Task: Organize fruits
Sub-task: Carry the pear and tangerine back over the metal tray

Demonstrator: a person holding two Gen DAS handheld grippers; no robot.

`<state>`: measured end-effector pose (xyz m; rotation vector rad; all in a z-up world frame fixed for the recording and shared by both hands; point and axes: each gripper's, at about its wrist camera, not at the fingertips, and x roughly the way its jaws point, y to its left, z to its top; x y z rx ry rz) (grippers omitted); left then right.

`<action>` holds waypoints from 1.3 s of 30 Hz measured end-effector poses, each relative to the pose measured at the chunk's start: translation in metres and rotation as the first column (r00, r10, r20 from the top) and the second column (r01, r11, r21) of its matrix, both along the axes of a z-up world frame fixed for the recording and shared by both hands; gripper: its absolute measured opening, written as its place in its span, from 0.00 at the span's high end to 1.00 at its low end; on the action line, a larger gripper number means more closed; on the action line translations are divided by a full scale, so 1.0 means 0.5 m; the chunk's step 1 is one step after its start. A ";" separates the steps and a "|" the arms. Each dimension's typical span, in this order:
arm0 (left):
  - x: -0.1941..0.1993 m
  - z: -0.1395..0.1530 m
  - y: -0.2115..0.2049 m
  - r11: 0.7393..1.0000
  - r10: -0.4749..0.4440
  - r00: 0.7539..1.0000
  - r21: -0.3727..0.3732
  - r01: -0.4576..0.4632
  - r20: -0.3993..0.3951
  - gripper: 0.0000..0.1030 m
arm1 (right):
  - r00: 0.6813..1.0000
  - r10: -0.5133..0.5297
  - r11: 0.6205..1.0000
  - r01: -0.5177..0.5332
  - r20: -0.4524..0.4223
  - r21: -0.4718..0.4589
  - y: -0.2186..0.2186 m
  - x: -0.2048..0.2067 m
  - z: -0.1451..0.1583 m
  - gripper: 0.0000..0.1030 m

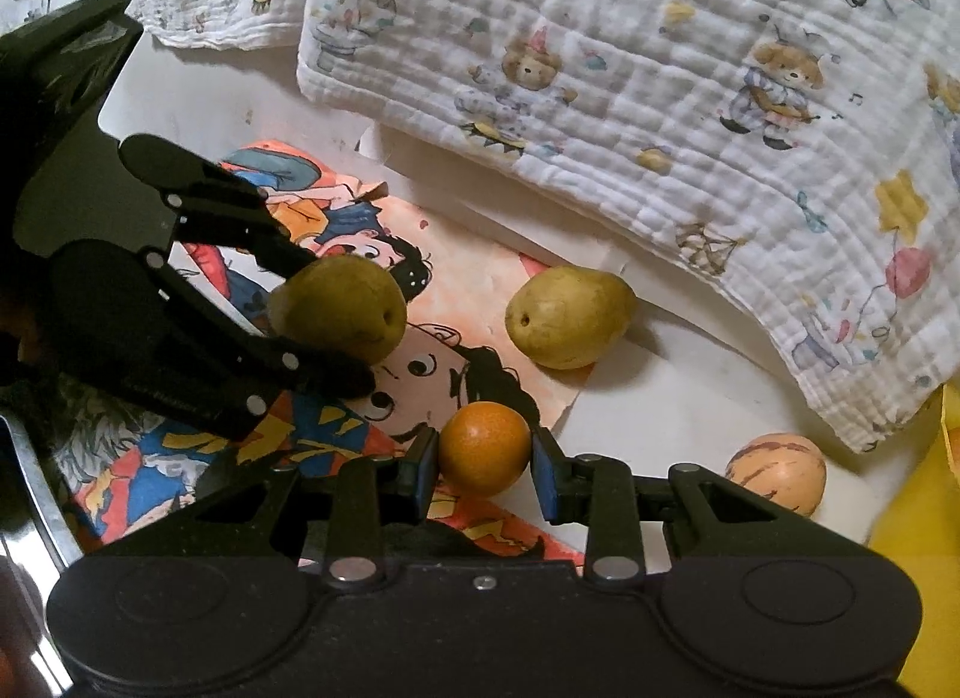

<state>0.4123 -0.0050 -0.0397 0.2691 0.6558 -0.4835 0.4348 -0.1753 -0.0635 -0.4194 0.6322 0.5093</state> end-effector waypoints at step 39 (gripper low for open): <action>-0.329 0.132 -0.047 0.959 -0.256 0.967 -0.123 0.253 -0.003 0.44 | 0.997 0.066 0.995 -0.063 -0.040 0.082 -0.058 -0.430 0.038 0.66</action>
